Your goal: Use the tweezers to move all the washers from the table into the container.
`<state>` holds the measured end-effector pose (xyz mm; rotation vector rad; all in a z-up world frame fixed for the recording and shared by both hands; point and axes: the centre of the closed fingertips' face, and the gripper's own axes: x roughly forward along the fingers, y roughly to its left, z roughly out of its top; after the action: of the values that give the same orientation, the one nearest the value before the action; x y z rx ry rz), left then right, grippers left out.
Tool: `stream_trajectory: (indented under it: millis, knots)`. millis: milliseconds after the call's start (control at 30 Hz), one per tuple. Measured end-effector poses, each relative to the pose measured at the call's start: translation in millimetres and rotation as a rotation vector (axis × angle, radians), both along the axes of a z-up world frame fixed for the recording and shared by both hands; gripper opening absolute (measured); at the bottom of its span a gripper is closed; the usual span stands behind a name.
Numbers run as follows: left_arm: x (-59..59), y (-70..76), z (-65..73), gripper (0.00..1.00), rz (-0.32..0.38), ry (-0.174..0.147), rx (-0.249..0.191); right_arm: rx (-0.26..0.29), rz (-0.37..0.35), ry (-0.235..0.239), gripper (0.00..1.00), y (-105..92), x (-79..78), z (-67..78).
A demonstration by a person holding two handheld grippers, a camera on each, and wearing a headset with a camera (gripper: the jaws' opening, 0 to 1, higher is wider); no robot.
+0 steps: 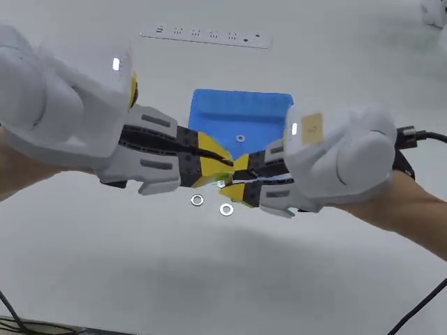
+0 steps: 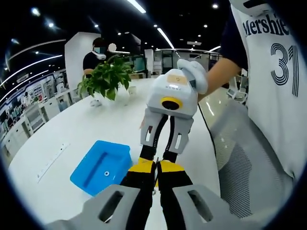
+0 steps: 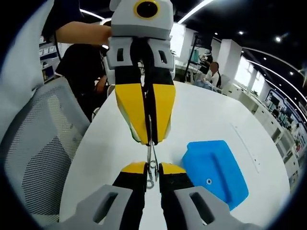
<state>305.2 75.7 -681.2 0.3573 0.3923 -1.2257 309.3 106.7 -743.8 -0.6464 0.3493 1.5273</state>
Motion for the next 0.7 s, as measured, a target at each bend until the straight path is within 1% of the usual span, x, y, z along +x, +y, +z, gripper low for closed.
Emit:
stream_trajectory:
  millis: [100, 167, 233, 267, 400, 467, 500, 533, 567, 700]
  knots:
    - [-4.1, 1.6, -5.5, 0.05, -0.009, 0.012, 0.012, -0.016, 0.009, 0.007, 0.1, 0.3, -5.4, -7.7]
    - [-5.3, 3.3, -7.5, 0.05, -0.003, 0.02, 0.009, -0.014, 0.009, 0.011, 0.1, 1.0, -6.7, -9.3]
    - [-5.7, 4.1, -9.7, 0.05, 0.004, 0.026, 0.006, -0.014, 0.004, 0.016, 0.1, 1.1, -6.2, -11.2]
    - [-5.4, 4.4, -11.5, 0.05, 0.007, 0.027, 0.005, -0.014, 0.002, 0.026, 0.1, 1.2, -6.5, -13.2]
    - [-4.5, 4.5, -17.8, 0.05, 0.014, 0.039, 0.004, -0.026, 0.002, 0.031, 0.1, 1.2, -6.6, -19.8]
    - [-4.0, 4.8, -20.4, 0.05, 0.014, 0.037, 0.005, -0.033, 0.005, 0.028, 0.1, 0.5, -6.7, -23.0]
    - [-4.3, 4.9, -22.1, 0.05, 0.014, 0.049, 0.003, -0.034, 0.006, 0.033, 0.1, 0.3, -7.0, -24.4]
    - [-4.2, 5.2, -23.0, 0.05, 0.013, 0.047, 0.008, -0.034, 0.006, 0.035, 0.1, 0.2, -7.1, -25.5]
    - [-4.5, 5.5, -24.0, 0.05, 0.011, 0.053, 0.014, -0.034, 0.007, 0.037, 0.1, 0.4, -7.1, -26.8]
    - [-3.6, 5.8, -24.4, 0.05, 0.009, 0.05, 0.023, -0.028, 0.004, 0.04, 0.1, 2.3, -5.6, -26.8]
